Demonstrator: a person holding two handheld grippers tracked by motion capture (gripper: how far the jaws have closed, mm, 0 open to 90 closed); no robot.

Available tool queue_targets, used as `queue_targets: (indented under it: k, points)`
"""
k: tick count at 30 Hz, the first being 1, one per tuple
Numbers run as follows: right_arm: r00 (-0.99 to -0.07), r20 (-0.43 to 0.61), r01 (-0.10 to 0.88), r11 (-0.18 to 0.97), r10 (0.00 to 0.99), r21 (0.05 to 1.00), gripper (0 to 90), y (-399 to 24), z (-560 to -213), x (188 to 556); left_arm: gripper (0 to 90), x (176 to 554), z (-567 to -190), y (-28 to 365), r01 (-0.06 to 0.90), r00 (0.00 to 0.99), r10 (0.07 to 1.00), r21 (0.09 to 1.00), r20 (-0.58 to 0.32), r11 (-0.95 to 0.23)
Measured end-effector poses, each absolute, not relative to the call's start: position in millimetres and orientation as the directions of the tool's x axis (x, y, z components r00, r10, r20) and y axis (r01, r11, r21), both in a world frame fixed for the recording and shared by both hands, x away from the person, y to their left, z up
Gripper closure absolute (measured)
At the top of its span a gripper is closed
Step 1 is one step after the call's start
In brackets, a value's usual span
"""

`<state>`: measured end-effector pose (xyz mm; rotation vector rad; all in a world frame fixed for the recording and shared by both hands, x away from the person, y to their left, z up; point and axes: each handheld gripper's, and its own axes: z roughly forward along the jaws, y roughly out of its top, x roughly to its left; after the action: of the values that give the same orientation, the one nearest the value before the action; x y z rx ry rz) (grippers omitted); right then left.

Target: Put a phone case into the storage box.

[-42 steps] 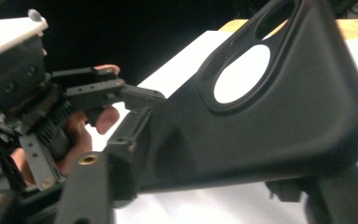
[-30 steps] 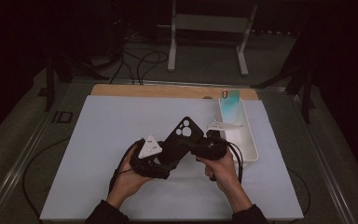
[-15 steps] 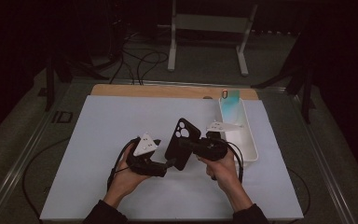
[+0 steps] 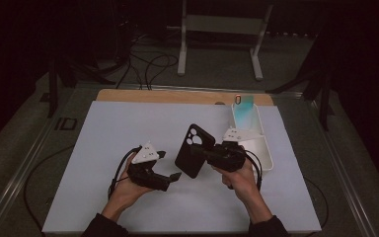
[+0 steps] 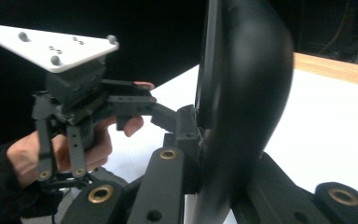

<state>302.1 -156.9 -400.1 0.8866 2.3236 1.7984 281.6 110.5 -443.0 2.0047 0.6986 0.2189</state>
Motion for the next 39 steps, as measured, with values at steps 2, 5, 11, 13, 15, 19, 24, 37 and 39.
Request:
queue_targets:
  k: [2, 5, 11, 13, 15, 19, 24, 37, 39]
  points:
    - [-0.841, 0.283, 0.388, 0.148, 0.461, 0.91, 85.7, -157, -399, 301, 7.7, 282, -443, 110, 0.38, 0.829, 0.542, 0.848, -0.135, -0.37]
    - [-0.854, 0.282, 0.38, 0.153, 0.438, 0.912, 85.7, -156, -397, 299, 3.8, 282, -444, 110, 0.376, 0.84, 0.524, 0.849, -0.143, -0.371]
    - [-0.883, 0.285, 0.364, 0.16, 0.372, 0.918, 85.6, -154, -396, 297, 4.3, 279, -444, 107, 0.363, 0.859, 0.491, 0.849, -0.144, -0.385]
    - [-0.891, 0.282, 0.357, 0.168, 0.356, 0.919, 85.6, -152, -396, 296, 5.4, 279, -444, 106, 0.36, 0.864, 0.482, 0.851, -0.149, -0.382]
    - [-0.9, 0.275, 0.349, 0.179, 0.339, 0.92, 85.6, -150, -397, 295, 8.1, 278, -444, 106, 0.351, 0.872, 0.465, 0.856, -0.151, -0.381]
    - [-0.915, 0.269, 0.335, 0.194, 0.301, 0.922, 85.6, -145, -397, 294, 14.9, 276, -443, 106, 0.341, 0.886, 0.433, 0.865, -0.164, -0.369]
    - [-0.927, 0.274, 0.329, 0.205, 0.257, 0.922, 85.5, -142, -399, 293, 19.9, 276, -443, 106, 0.333, 0.9, 0.395, 0.873, -0.183, -0.356]
    - [-0.948, 0.231, 0.286, 0.265, 0.217, 0.921, 85.4, -138, -399, 292, 55.9, 273, -444, 105, 0.29, 0.937, 0.298, 0.883, -0.183, -0.37]
    - [-0.946, 0.233, 0.291, 0.27, 0.227, 0.918, 84.2, -139, -398, 293, 60.5, 273, -445, 106, 0.292, 0.939, 0.287, 0.88, -0.19, -0.374]
